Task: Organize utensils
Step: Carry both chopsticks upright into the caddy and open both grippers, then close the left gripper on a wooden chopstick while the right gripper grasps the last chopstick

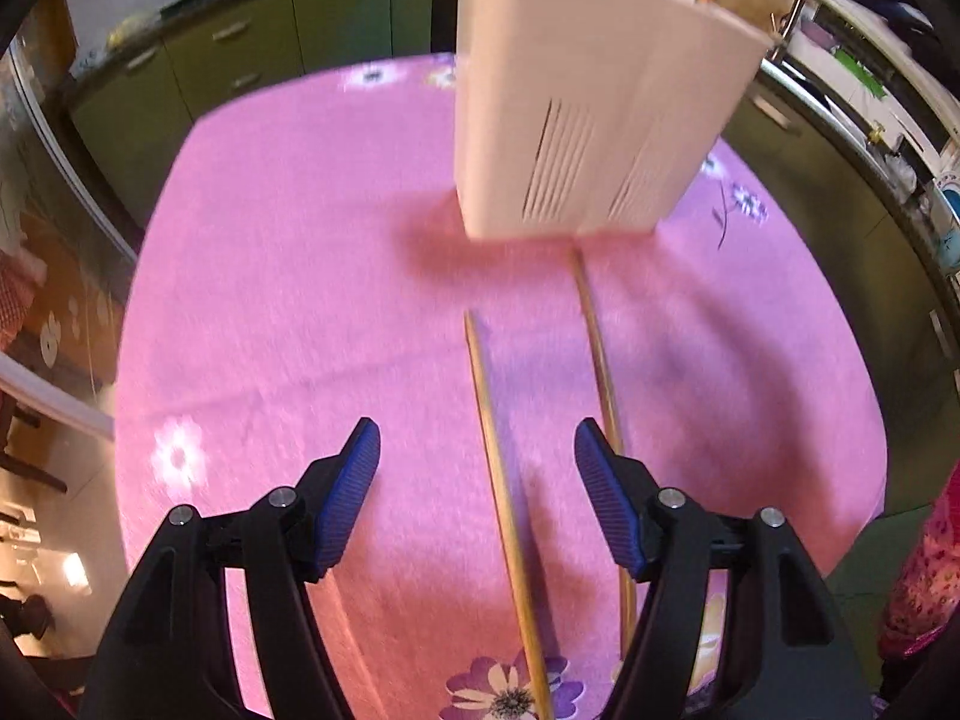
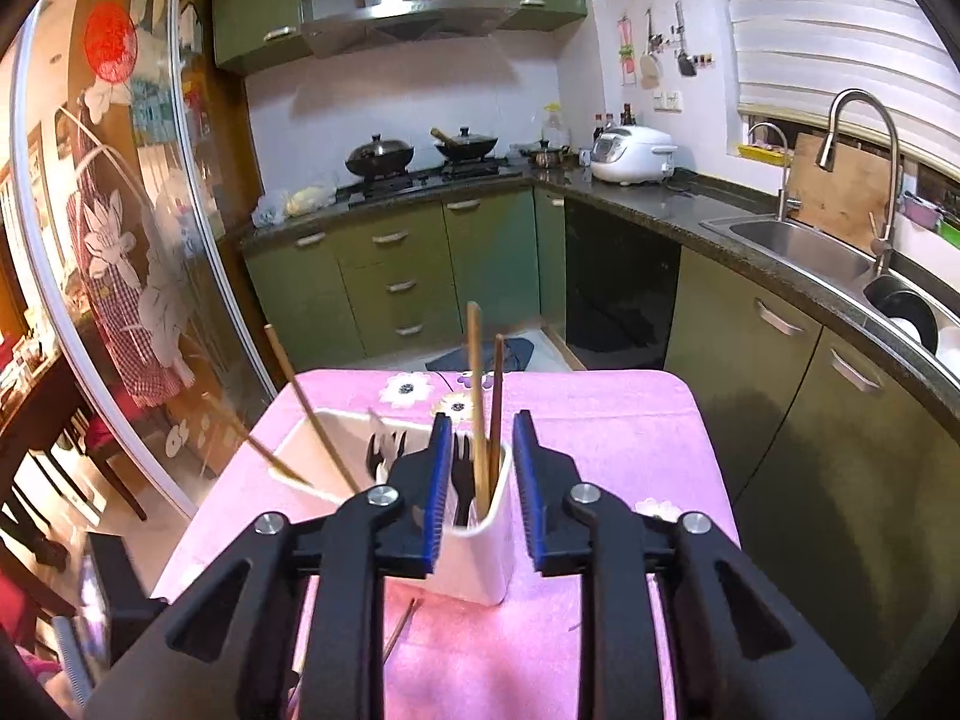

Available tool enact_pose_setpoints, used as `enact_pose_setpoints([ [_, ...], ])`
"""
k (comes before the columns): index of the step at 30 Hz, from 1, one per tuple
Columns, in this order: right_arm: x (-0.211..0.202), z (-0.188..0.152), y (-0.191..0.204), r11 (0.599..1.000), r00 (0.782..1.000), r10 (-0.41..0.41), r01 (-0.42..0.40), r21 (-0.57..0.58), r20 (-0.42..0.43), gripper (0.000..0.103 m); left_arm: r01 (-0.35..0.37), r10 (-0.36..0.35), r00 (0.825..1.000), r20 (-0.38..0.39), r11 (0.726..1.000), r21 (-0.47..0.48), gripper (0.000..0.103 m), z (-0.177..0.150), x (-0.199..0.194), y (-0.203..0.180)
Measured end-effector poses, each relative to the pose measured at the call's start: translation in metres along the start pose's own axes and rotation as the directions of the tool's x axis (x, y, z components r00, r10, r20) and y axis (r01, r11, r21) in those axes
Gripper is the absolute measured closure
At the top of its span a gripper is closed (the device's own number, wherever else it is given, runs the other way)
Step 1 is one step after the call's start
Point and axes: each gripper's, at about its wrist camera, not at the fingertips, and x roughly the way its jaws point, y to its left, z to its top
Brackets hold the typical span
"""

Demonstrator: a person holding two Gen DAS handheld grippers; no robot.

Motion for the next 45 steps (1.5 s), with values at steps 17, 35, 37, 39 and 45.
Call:
enact_pose_setpoints([
  [17,-0.033,-0.114,0.013,0.999,0.989,-0.01,0.017,0.04,-0.148,0.06,-0.075,0.075,0.997,-0.027,0.997,-0.009,0.072,-0.02,0.022,-0.006],
  [35,0.071,-0.166,0.077,1.0,0.901,0.007,-0.014,-0.011,-0.434,0.06,-0.036,0.039,0.994,0.101,0.999,-0.036,0.096,-0.011,-0.022,0.012],
  [37,0.08,-0.168,0.083,1.0,0.896,-0.006,-0.004,-0.022,-0.445,0.06,-0.026,0.031,0.993,0.118,0.999,-0.036,0.096,-0.01,-0.029,0.013],
  [39,0.091,-0.17,0.086,1.0,0.887,-0.02,0.008,-0.028,-0.461,0.06,-0.021,0.025,0.991,0.134,0.999,-0.034,0.096,-0.008,-0.035,0.014],
  [45,0.11,-0.176,0.1,0.997,0.873,-0.07,0.039,-0.073,-0.482,0.059,-0.009,0.014,0.99,0.138,0.999,-0.032,0.096,-0.006,-0.037,0.015],
])
